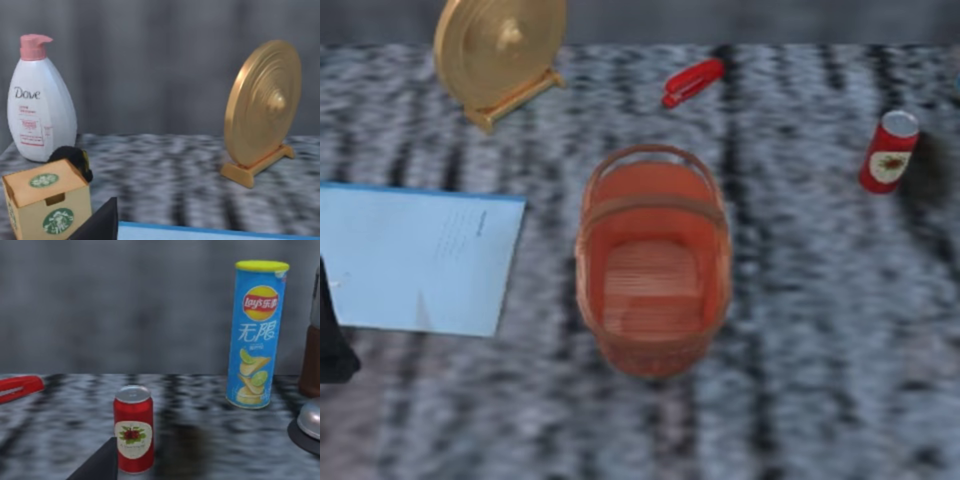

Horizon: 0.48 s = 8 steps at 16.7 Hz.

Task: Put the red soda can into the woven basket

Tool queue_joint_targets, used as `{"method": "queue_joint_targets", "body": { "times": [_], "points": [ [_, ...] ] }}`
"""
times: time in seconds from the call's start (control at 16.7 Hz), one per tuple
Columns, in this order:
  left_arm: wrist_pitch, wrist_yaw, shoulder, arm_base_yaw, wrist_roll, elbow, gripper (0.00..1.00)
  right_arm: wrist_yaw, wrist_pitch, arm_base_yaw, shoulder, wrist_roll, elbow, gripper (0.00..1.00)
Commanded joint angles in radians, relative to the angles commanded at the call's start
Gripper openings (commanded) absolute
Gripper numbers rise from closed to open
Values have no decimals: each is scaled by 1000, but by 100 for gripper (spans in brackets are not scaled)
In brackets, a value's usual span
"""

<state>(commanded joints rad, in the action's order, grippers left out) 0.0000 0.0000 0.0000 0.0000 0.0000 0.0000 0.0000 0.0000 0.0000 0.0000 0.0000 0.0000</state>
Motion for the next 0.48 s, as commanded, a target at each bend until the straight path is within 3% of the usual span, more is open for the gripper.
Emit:
{"method": "queue_joint_targets", "body": {
  "times": [0.24,0.48],
  "points": [
    [0,0,0,0,0,0,100,4,-11,-3,24,-4,28,100],
    [0,0,0,0,0,0,100,16,-93,-11,179,-35,203,100]
  ]
}}
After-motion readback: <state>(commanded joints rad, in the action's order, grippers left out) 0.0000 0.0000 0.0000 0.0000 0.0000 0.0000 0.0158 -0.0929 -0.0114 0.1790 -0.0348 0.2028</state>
